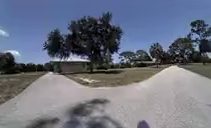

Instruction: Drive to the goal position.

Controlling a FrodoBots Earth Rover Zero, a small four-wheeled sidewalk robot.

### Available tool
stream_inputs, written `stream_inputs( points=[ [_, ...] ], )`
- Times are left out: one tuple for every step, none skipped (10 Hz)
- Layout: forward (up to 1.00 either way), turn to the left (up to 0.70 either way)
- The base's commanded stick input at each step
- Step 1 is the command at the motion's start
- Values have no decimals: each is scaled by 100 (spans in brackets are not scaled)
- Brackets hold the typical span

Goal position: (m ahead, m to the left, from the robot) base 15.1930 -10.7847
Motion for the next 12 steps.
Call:
stream_inputs(
  points=[
    [100,-40],
    [100,-40],
    [100,-40],
    [100,-40],
    [100,-40],
    [100,-40],
    [100,-40],
    [100,-40],
    [100,-40],
    [100,-40],
    [100,-40],
    [100,-26]
  ],
)
